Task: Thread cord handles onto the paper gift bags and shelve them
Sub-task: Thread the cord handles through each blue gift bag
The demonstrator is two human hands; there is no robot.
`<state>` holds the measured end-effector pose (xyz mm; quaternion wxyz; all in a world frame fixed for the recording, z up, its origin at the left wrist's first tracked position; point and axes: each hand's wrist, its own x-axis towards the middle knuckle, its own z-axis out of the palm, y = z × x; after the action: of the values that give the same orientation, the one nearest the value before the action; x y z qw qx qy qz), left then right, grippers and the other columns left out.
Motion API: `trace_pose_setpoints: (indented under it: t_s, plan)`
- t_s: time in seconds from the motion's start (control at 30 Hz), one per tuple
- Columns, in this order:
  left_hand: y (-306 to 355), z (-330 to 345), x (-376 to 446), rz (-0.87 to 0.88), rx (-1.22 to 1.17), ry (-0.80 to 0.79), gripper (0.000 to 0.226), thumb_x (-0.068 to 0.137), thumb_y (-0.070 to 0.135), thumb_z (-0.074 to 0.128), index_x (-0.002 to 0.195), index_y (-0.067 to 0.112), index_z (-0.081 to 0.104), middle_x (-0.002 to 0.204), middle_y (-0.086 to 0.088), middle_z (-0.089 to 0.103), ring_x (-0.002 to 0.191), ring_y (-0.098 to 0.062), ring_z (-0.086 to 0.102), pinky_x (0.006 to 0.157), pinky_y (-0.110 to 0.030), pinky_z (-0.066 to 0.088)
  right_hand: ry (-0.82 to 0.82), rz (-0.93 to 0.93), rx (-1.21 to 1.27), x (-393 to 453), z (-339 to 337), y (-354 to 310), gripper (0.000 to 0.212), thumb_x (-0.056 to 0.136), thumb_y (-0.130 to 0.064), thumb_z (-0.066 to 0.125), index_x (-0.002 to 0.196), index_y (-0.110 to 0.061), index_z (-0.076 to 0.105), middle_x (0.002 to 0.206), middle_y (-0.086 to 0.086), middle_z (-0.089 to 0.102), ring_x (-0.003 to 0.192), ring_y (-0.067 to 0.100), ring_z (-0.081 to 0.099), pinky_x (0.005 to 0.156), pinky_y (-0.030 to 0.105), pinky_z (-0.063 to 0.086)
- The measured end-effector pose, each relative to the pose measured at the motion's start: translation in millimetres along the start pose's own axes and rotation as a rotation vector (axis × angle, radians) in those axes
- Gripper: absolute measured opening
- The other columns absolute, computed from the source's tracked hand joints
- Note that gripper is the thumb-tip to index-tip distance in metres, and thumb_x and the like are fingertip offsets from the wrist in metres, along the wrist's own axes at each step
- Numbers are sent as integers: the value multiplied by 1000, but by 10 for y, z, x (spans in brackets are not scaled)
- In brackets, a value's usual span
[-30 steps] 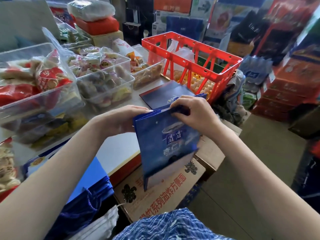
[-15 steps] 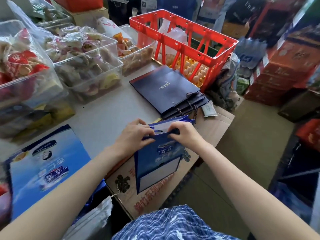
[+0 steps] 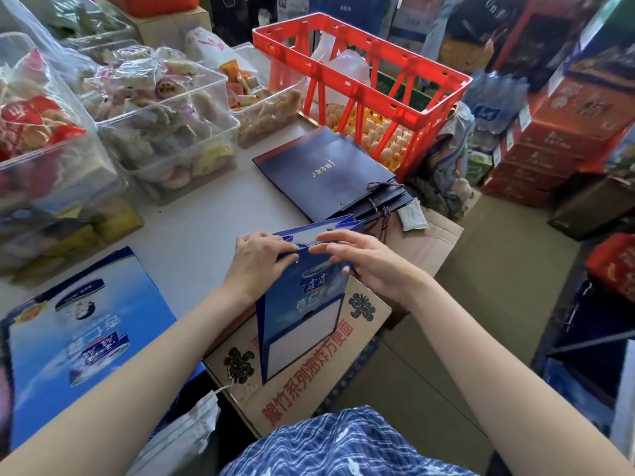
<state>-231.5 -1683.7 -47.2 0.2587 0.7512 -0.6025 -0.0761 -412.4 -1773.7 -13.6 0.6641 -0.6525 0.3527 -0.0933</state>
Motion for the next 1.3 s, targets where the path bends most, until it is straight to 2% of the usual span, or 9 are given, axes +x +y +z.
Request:
trace_pose_setpoints:
  t_s: [0.17, 0.23, 0.33, 0.5, 0.6, 0.8, 0.93, 1.13, 1.3]
  plan:
    - [59, -7, 9, -35, -126, -55, 18, 86, 20, 65, 101, 14, 73, 98, -3, 71, 97, -25, 57, 91, -42, 41, -58, 17, -149, -16, 9, -6, 29, 94, -3, 46, 115, -19, 60, 114, -1, 67, 99, 8, 58, 80, 27, 45]
    - [91, -10, 25, -68, -162, -78, 18, 85, 20, 65, 100, 12, 73, 99, -5, 72, 95, -24, 60, 90, -41, 44, 61, 16, -265, 10, 58, -14, 33, 90, 5, 43, 101, -15, 66, 106, 3, 69, 100, 11, 61, 94, 33, 49]
    - [125, 17, 18, -115, -190, -88, 17, 86, 22, 65, 97, 12, 74, 98, -5, 72, 93, -23, 63, 89, -39, 46, 294, -26, -473, 72, 91, 19, 38, 86, 7, 39, 83, -14, 70, 91, 4, 71, 90, 13, 63, 93, 35, 50]
    - [155, 50, -35, -176, -135, -75, 18, 87, 24, 63, 99, 15, 73, 99, -5, 72, 94, -23, 62, 89, -39, 45, 200, -17, 103, 59, 83, 61, 18, 93, -1, 48, 97, -9, 64, 86, 7, 68, 74, 19, 58, 68, 26, 49]
    - [157, 44, -18, -252, -168, -65, 17, 86, 24, 64, 97, 16, 74, 98, -5, 72, 95, -23, 63, 92, -41, 44, 216, -32, 333, 46, 86, 67, 15, 87, 3, 58, 99, -4, 64, 88, 10, 67, 77, 16, 64, 75, 23, 55]
    - [169, -12, 14, -438, -490, -46, 21, 87, 20, 65, 103, 8, 71, 104, -8, 70, 98, -22, 63, 92, -38, 48, 420, -99, 59, 149, 374, 168, 15, 79, 5, 67, 82, -9, 70, 76, 3, 68, 70, 15, 65, 73, 28, 55]
    - [209, -61, 25, -506, -674, -33, 15, 88, 16, 63, 98, 7, 70, 100, -10, 70, 91, -21, 64, 86, -35, 50, 500, -144, 102, 165, 430, 136, 11, 82, 2, 66, 82, -9, 69, 77, 1, 67, 71, 11, 64, 72, 28, 55]
    - [265, -78, 49, -507, -692, -33, 8, 88, 17, 63, 91, 13, 69, 95, -7, 69, 86, -18, 61, 79, -31, 48, 514, -180, 161, 146, 424, 65, 14, 82, 0, 67, 78, -14, 66, 79, 3, 68, 71, 9, 65, 69, 26, 54]
    - [312, -64, 49, -489, -640, -33, 18, 89, 18, 62, 100, 7, 70, 97, -3, 67, 93, -18, 60, 84, -32, 48, 542, -230, -56, 186, 422, 75, 23, 82, -3, 68, 72, -23, 63, 74, -1, 66, 71, 15, 63, 67, 32, 54]
